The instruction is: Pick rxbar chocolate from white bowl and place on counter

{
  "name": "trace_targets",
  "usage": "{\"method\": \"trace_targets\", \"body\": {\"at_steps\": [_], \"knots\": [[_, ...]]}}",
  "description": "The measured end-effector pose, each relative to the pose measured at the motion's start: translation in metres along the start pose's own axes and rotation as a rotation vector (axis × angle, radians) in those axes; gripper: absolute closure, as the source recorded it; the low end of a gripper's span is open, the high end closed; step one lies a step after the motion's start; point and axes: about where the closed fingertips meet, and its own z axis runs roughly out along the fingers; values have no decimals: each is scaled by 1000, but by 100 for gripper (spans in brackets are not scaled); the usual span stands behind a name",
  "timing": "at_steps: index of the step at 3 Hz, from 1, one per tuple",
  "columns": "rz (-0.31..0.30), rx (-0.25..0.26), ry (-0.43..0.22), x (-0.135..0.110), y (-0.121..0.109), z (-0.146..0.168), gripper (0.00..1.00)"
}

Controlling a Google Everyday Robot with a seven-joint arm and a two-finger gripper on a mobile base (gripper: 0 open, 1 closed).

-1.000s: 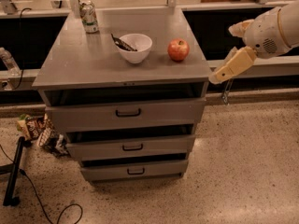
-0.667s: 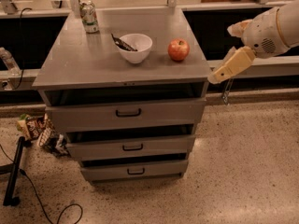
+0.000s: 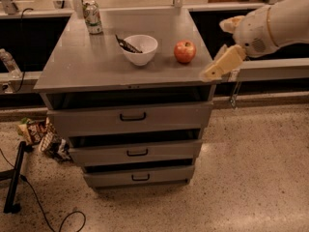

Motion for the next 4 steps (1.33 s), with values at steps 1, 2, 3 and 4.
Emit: {"method": "trace_targets", "body": {"at_steps": [1,2,3,4], "knots": [[-54,1,-80,-34,1,30,0],[-110,28,-139,-76,14,65,0],[-127,107,-159,-109,25,108,0],[-131,154,-153,-128,26,130,0]]}}
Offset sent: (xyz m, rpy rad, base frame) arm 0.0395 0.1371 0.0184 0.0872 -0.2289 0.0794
